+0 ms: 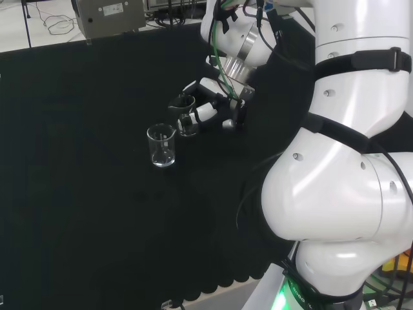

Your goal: Place the beaker back on the table.

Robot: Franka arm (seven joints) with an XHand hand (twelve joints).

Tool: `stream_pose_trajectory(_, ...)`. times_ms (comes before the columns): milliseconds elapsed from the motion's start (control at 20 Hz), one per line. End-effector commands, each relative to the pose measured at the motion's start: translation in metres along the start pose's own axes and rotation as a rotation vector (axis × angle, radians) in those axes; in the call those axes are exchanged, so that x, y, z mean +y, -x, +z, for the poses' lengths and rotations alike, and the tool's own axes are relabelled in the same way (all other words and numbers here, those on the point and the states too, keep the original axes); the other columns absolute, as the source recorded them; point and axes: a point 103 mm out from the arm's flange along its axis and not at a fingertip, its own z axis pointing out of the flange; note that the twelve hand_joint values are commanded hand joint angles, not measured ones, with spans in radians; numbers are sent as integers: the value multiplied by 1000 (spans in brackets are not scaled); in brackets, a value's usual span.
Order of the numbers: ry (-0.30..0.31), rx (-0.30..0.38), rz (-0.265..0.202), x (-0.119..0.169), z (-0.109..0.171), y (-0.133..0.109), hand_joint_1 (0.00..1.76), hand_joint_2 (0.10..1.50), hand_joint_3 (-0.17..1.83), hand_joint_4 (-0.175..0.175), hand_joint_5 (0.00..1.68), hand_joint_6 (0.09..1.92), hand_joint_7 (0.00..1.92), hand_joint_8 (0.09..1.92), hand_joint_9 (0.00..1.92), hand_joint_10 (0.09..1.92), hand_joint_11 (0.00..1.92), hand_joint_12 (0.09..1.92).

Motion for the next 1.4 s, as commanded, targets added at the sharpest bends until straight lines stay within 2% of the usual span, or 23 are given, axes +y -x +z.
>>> stream_pose_trajectory(50,-7,-32,0,1,12,0,1153,714,602,-23,1220,747,1383,352,1381,87,904,999)
stream_pose_trajectory(450,-18,-65,12,2,14,1,1149,732,581,-20,1204,766,1354,351,1365,87,883,1020)
stream_pose_trajectory(600,-33,-71,16,2,11,-1,1121,846,397,25,1144,805,1250,427,1326,87,779,1118)
stream_pose_trajectory(650,-39,-67,19,2,11,-2,1102,878,331,82,1136,799,1182,490,1297,87,718,1162)
stream_pose_trajectory(700,-47,-66,20,2,11,-2,1070,837,324,57,1055,797,1087,561,1257,87,648,1207)
stream_pose_trajectory(800,-73,-62,30,2,10,-2,1011,696,437,-5,828,844,896,677,1156,87,514,1286)
stream_pose_trajectory(900,-81,-68,38,1,10,-3,978,603,555,-31,699,878,794,743,1101,87,446,1324)
stream_pose_trajectory(1150,-82,-71,47,-3,6,-5,901,539,601,-61,436,775,604,804,976,87,311,1370)
stream_pose_trajectory(1400,-75,-70,46,-5,-2,-11,865,536,573,-66,393,699,531,820,927,87,256,1383)
